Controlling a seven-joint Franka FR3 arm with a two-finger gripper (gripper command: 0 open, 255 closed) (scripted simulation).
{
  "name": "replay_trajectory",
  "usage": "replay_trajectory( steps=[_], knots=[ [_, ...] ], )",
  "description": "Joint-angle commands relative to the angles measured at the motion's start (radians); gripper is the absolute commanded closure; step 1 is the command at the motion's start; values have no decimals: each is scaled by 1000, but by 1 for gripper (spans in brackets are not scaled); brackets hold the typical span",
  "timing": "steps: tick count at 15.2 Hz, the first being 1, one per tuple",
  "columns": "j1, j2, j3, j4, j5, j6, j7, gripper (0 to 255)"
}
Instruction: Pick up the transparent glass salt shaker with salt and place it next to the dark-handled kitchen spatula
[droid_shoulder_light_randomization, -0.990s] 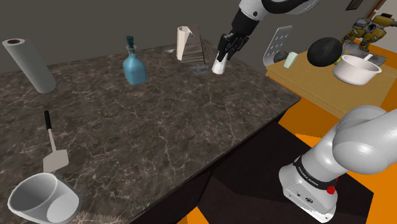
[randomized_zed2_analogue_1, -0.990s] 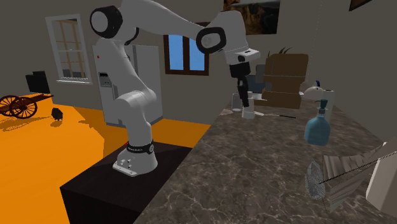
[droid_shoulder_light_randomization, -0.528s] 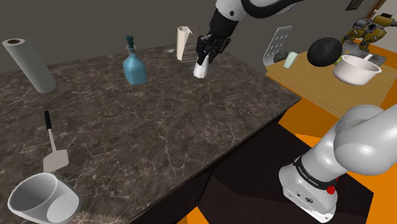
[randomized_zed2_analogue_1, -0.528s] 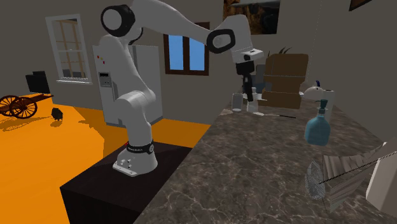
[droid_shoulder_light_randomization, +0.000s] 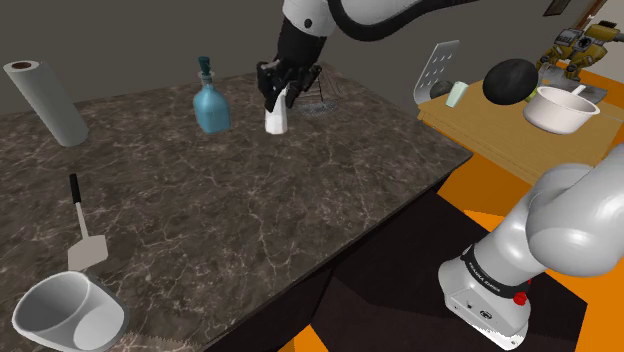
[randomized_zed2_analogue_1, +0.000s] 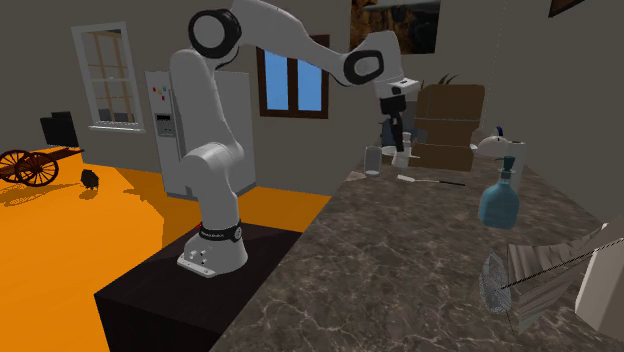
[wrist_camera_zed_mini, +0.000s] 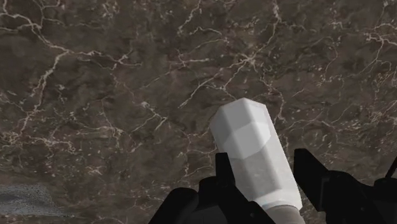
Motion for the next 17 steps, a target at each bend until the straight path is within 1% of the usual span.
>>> replay_trajectory(
  steps=[1,5,9,14,15,17],
  knots=[
    [11,44,28,54,-27,-10,56,255],
    [44,155,82,176,-100,-31,174,255],
    [94,280,118,323,-187,-69,288,255],
    [190,458,136,548,-297,-146,409,255],
    [224,517,138,629,-329,-176,439,255],
    [225,518,133,604,-330,-150,442,255]
  ],
)
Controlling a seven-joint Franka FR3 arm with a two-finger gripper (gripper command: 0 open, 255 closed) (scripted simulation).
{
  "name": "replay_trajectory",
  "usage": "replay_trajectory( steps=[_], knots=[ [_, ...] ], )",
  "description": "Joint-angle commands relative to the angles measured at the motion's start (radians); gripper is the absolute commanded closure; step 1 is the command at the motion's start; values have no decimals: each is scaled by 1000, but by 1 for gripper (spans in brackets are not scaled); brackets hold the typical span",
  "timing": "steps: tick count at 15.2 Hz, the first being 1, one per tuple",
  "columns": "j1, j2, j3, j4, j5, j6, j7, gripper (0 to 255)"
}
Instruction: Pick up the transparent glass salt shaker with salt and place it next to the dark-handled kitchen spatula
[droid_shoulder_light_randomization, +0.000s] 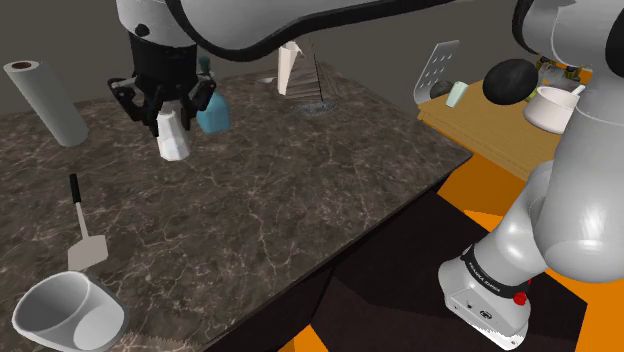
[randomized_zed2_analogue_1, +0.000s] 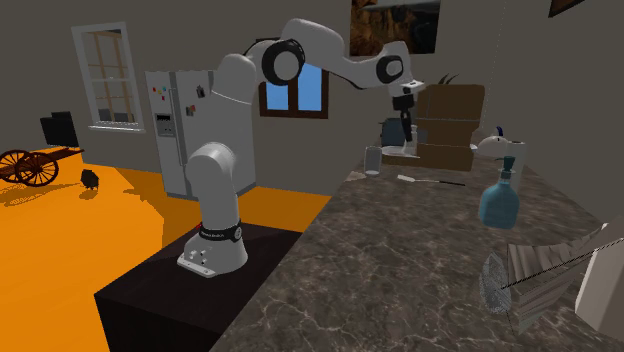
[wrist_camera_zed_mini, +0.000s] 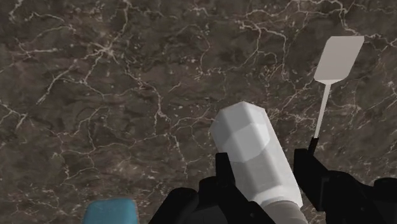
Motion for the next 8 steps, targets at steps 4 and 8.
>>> replay_trajectory(
  steps=[4,8],
  knots=[
    [6,24,-6,-32,-18,53,18,255],
    [6,34,-10,-73,-28,102,29,255]
  ],
)
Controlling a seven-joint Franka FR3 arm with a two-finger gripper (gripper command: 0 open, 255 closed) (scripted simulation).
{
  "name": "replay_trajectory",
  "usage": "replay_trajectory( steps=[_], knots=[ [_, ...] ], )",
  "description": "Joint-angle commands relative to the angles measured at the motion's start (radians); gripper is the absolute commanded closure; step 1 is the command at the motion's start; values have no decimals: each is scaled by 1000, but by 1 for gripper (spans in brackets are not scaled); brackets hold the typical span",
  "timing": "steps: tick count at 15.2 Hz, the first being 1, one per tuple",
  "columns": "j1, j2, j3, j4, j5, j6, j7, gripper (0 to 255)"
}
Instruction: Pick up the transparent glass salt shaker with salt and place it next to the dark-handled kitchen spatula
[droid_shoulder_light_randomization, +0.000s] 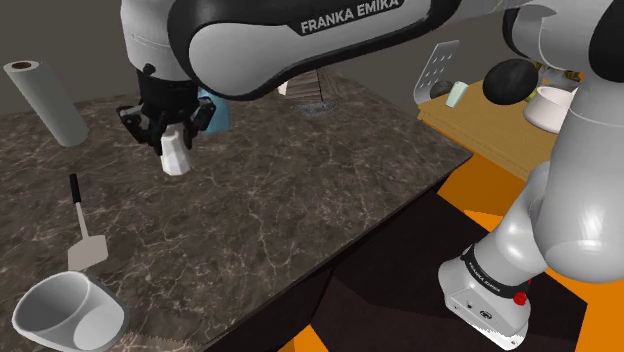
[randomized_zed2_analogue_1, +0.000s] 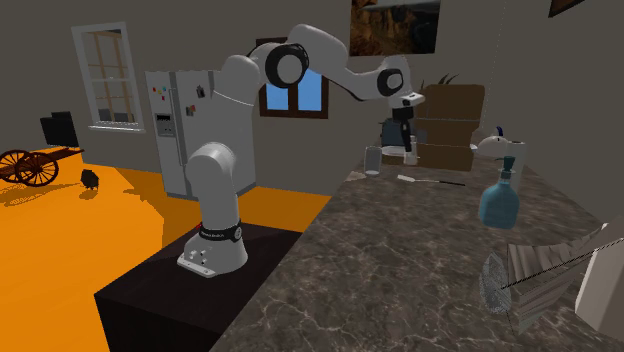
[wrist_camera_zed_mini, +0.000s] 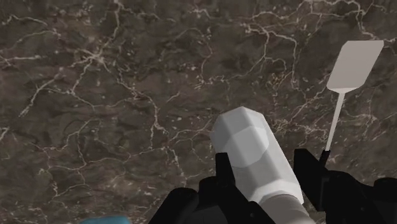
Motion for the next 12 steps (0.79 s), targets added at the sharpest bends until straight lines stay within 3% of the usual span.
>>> replay_trajectory(
  steps=[1,12],
  knots=[
    [-1,3,-2,-23,-5,26,6,255],
    [6,48,-21,-107,-44,150,41,255]
  ],
)
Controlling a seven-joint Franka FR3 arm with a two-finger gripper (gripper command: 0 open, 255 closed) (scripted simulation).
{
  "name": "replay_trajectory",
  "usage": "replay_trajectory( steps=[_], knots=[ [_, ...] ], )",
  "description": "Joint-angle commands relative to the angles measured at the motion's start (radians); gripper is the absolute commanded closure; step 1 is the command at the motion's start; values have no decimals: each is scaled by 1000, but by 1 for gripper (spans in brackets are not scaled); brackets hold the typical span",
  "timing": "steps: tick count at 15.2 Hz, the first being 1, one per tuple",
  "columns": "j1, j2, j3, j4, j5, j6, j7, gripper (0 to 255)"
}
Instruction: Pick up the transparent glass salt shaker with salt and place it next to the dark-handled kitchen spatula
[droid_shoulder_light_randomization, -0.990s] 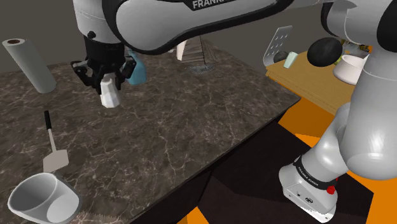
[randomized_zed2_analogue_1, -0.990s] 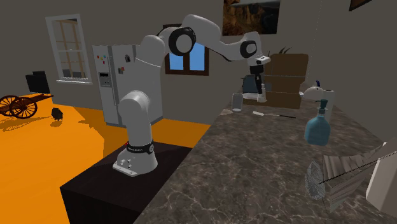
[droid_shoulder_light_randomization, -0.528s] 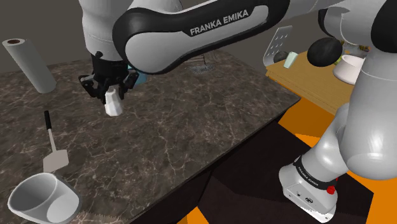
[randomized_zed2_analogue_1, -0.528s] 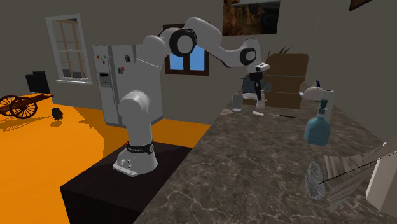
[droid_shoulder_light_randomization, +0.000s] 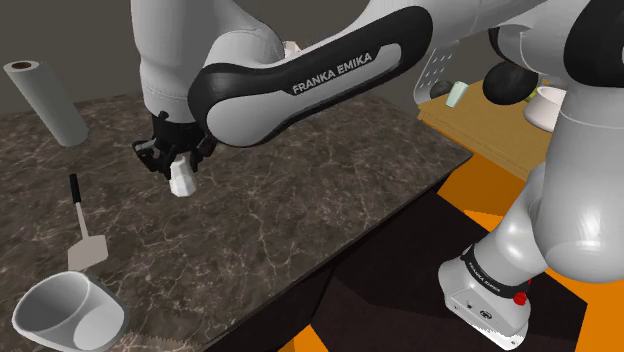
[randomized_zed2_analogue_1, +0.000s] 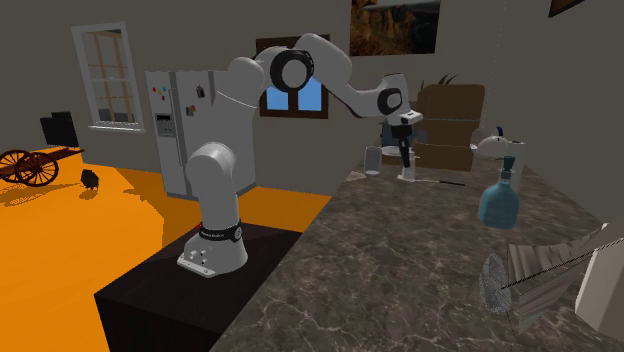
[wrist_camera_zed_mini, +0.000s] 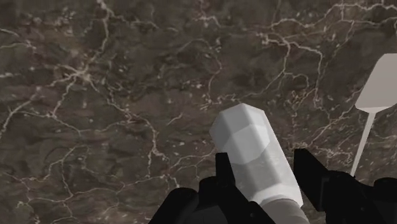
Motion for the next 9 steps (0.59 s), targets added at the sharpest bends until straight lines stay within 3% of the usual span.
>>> replay_trajectory(
  steps=[1,9],
  knots=[
    [-1,4,-3,-22,-7,26,7,255],
    [11,51,-24,-62,-44,109,37,255]
  ],
)
